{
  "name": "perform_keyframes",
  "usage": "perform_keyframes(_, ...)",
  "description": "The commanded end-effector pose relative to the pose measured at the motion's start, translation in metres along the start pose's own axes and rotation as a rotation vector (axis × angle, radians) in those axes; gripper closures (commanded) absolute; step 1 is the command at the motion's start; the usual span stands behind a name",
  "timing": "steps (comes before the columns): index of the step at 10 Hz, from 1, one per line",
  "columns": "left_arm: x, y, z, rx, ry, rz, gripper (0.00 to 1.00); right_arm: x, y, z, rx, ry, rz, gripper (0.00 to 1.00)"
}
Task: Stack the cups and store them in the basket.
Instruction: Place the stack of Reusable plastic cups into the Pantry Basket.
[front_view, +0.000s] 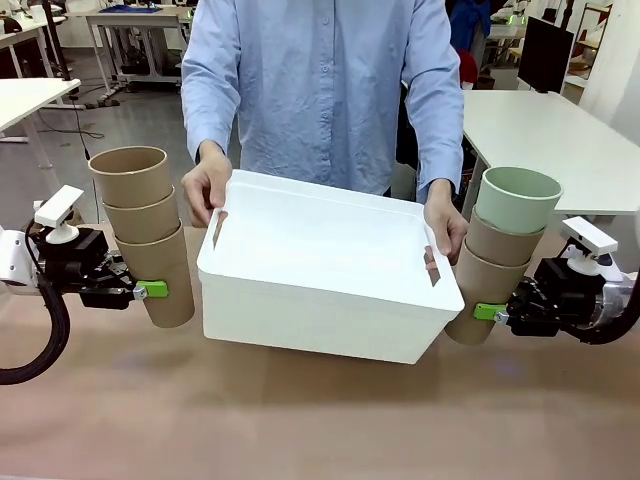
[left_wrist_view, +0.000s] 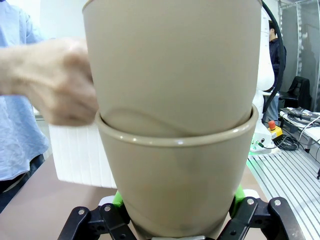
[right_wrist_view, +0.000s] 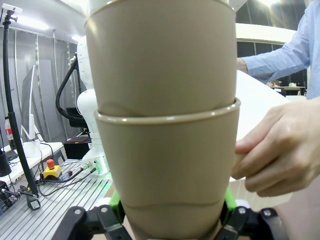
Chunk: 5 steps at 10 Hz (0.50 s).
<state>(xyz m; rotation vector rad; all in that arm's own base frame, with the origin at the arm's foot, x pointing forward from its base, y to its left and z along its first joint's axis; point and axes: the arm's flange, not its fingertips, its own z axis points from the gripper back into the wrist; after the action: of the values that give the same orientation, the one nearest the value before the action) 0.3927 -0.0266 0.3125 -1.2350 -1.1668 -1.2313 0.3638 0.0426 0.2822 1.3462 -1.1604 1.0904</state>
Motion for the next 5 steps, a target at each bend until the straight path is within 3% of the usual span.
perform_keyframes(1,0.0045,-0.0004,-0.0003,-0.005,-0.001,-0.010,0.15,0.0052,0.0001,-0.0002,0.002,-0.001,-0.010,0.14)
perform_keyframes(5,0.0045,-0.0004,-0.0003,-0.005,-0.001,-0.010,0.15,0.0052,0.0001,-0.0002,0.002,-0.001,-0.010,0.14)
